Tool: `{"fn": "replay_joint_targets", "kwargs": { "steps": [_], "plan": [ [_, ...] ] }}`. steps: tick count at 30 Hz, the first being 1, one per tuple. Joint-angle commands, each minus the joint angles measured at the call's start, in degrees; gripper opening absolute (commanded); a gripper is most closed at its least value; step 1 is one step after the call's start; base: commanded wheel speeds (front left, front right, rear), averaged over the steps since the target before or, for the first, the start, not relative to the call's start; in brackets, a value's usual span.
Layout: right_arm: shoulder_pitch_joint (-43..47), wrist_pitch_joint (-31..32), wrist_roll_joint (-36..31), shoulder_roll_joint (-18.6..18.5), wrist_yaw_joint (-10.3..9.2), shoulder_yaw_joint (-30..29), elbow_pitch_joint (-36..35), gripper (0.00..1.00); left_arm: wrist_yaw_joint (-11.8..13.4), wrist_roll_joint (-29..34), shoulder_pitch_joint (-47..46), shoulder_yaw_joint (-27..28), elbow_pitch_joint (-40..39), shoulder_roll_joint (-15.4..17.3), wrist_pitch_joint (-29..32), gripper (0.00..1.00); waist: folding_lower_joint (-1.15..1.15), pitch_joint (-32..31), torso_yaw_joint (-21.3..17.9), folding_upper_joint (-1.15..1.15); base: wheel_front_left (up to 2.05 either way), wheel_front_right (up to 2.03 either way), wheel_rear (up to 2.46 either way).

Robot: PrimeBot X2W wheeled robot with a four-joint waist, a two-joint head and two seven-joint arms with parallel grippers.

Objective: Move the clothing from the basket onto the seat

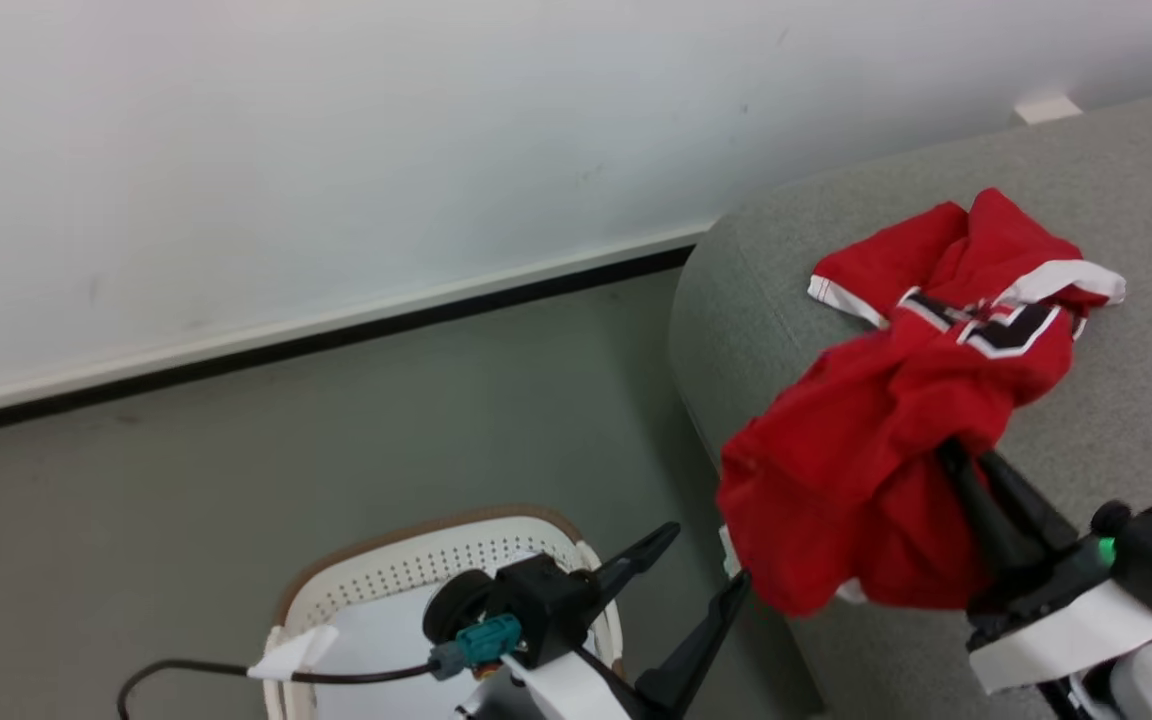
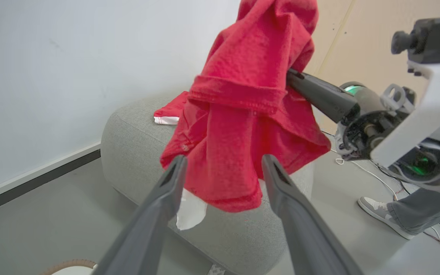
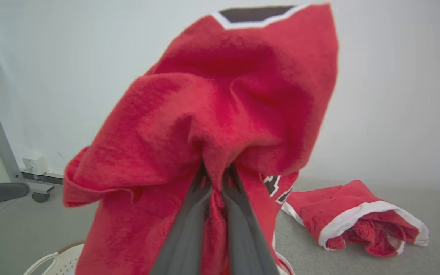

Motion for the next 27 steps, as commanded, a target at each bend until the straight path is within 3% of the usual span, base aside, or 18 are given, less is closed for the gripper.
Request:
{"fn": "replay_joint_targets", "kwargs": {
  "steps": [1, 8, 14, 22, 27],
  "plan": [
    [-1.41, -0.2, -0.59, -0.14, -0.13, -0.78, -0.43, 0.0, -0.23, 0.35, -0.6, 0.09, -0.31, 0.49, -0.2, 1.0, 0.0, 2.99, -0.33, 0.0, 0.0, 0.0, 0.0],
    [-12.06, -0.16, -4.3, 0.4, -0.14, -11.88, -0.51, 0.0, -0.46, 1.96, -4.73, 1.37, -3.77, 3.37, 1.95, 1.0, 0.0, 15.61, 1.98, 0.0, 0.0, 0.0, 0.0],
    [-26.02, 2.82, -5.74, -3.53, -0.13, -23.44, 2.73, 0.0, -0.12, 3.03, -9.04, 4.05, -8.06, 6.57, 4.01, 1.0, 0.0, 26.22, 4.62, 0.0, 0.0, 0.0, 0.0],
    [-38.69, 4.49, -14.12, -7.84, -0.13, -39.87, 19.26, 0.0, 0.68, 2.28, -12.18, 7.23, -11.06, 8.05, 4.24, 1.0, 0.0, 33.64, 7.79, 0.0, 0.0, 0.0, 0.0],
    [-36.68, 2.23, -19.22, -4.73, -0.13, -47.73, 30.37, 0.0, 0.32, 1.81, -12.18, 7.26, -10.17, 7.82, 2.81, 1.0, 0.0, 34.28, 8.76, 0.0, 0.0, 0.0, 0.0]
  ]
}}
